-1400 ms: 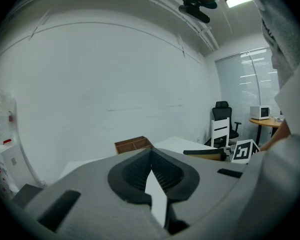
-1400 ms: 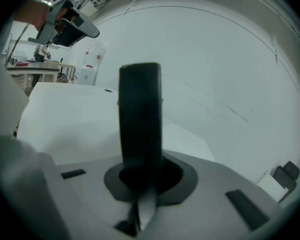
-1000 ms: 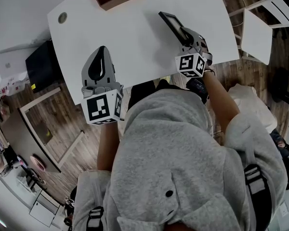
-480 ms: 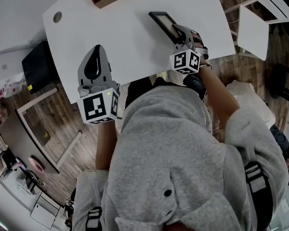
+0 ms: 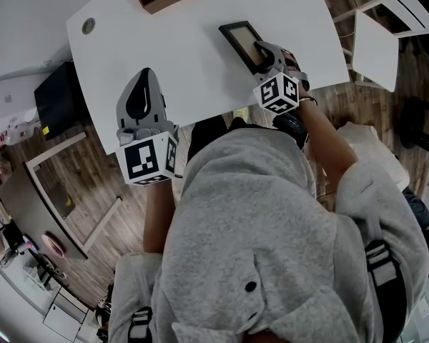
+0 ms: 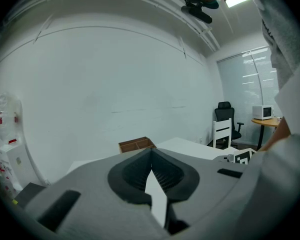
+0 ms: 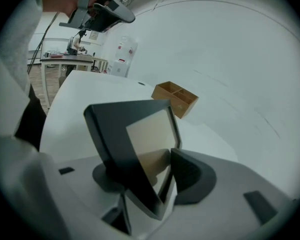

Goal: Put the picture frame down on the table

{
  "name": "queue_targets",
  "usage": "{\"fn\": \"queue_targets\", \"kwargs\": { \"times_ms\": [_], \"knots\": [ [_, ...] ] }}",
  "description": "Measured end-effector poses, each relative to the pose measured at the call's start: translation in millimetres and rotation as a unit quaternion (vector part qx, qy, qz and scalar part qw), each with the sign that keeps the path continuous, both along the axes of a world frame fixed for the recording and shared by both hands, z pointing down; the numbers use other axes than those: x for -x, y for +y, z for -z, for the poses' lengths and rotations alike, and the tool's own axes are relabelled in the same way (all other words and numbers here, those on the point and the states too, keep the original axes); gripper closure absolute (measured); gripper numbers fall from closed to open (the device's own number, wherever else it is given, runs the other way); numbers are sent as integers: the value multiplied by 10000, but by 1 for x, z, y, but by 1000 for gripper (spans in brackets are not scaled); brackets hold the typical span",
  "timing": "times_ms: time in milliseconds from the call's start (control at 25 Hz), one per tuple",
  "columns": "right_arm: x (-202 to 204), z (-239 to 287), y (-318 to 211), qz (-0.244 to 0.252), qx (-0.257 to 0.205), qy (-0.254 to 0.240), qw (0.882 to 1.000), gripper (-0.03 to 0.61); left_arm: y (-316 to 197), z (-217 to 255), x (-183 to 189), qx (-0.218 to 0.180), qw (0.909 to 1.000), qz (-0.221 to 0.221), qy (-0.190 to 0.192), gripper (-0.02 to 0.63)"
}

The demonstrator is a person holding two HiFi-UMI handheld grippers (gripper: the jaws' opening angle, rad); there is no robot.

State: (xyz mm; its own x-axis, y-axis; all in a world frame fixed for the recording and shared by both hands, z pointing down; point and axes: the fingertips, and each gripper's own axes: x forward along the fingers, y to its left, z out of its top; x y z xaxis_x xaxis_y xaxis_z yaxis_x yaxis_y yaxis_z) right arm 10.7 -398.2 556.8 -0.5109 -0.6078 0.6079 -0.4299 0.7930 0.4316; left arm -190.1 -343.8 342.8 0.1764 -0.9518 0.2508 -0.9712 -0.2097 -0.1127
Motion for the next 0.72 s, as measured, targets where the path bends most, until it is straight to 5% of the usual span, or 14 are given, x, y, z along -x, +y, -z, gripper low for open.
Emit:
{"fn": "queue_targets", "kwargs": {
  "times_ms": [360, 720],
  "knots": [
    [11, -7, 19, 580, 1026, 242, 9927, 311, 4, 1, 5, -43, 10000, 25, 41, 594],
    [18, -11, 36, 1070, 1337, 838, 9817, 283, 13, 1, 12, -88, 9999, 91, 100, 594]
  ]
}}
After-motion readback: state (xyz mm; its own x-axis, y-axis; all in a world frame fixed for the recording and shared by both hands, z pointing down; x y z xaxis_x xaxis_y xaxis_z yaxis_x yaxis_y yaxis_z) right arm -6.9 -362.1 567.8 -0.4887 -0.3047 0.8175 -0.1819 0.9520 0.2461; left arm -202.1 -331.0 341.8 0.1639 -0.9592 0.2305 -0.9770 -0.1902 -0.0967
